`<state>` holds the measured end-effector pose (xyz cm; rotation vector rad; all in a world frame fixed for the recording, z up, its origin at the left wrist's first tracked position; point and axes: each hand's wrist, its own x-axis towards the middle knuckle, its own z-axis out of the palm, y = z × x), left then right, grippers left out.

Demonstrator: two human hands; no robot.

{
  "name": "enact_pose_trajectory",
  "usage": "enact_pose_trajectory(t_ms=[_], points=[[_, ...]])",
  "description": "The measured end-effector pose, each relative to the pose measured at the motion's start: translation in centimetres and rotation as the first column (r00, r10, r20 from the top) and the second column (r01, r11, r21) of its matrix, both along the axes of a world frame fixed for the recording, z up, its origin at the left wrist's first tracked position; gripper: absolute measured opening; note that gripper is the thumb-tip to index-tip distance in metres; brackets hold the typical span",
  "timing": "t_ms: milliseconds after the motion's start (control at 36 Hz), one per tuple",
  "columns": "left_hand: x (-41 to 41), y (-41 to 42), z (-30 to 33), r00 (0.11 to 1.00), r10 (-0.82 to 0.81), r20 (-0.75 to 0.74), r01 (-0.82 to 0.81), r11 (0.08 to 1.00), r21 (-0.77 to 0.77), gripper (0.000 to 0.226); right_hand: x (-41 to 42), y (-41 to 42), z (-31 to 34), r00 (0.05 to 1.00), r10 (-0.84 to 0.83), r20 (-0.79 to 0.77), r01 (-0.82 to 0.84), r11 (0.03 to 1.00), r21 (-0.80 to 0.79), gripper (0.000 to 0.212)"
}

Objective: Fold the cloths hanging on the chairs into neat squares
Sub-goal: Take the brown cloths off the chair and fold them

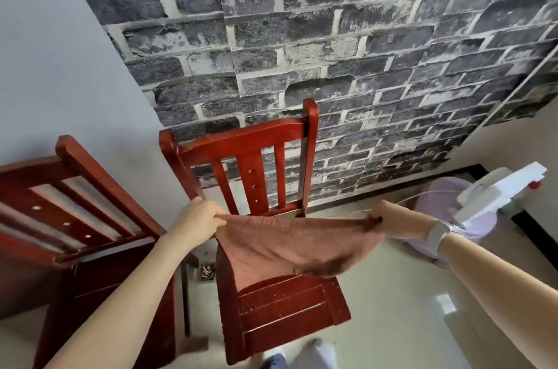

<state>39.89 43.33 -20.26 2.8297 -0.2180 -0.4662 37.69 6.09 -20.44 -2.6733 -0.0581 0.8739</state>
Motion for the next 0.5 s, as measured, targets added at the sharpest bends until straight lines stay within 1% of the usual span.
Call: enact_pose_trajectory(t_ms=[56, 111, 139, 222, 278, 361, 444, 500], points=[[-0.1, 0.4, -0.4, 0.992, 0.009, 0.123, -0.023, 0.994, 0.108, 0.019, 0.6, 0.1, -1.9, 0.992, -0.071, 0.105, 0.068, 0.997, 0.035, 0.038], [0.2, 0.9, -0.6, 0.974, 0.039, 0.223, -0.078, 0.982, 0.171, 0.022, 1.2, 0.3, -2.9, 0.979, -0.101, 0.176, 0.101, 0.995, 0.01, 0.026], [0.3, 1.0, -0.6, 0.963, 0.059, 0.264, -0.111, 0.976, 0.188, 0.024, 1.4, 0.5, -3.2, 0.969, -0.112, 0.219, 0.119, 0.993, -0.017, 0.023], [1.0, 1.9, -1.2, 0.946, 0.086, 0.312, -0.166, 0.957, 0.239, 0.024, 2.5, 1.6, -3.3, 0.93, -0.183, 0.32, 0.203, 0.979, -0.031, 0.022], [1.2, 2.3, -1.5, 0.928, 0.113, 0.355, -0.196, 0.959, 0.206, 0.019, 3.1, 2.4, -3.1, 0.9, -0.194, 0.391, 0.219, 0.976, -0.019, 0.022], [1.0, 3.1, -1.8, 0.876, 0.157, 0.456, -0.226, 0.969, 0.1, 0.018, 3.5, 3.2, -3.0, 0.831, -0.2, 0.519, 0.215, 0.976, 0.031, 0.023], [0.4, 4.2, -2.5, 0.859, 0.17, 0.484, -0.231, 0.97, 0.07, 0.021, 3.3, 3.4, -3.4, 0.765, -0.224, 0.603, 0.215, 0.973, 0.088, 0.022], [-0.2, 4.8, -3.1, 0.857, 0.168, 0.487, -0.225, 0.973, 0.061, 0.022, 2.9, 3.4, -3.8, 0.738, -0.206, 0.643, 0.194, 0.977, 0.09, 0.021]])
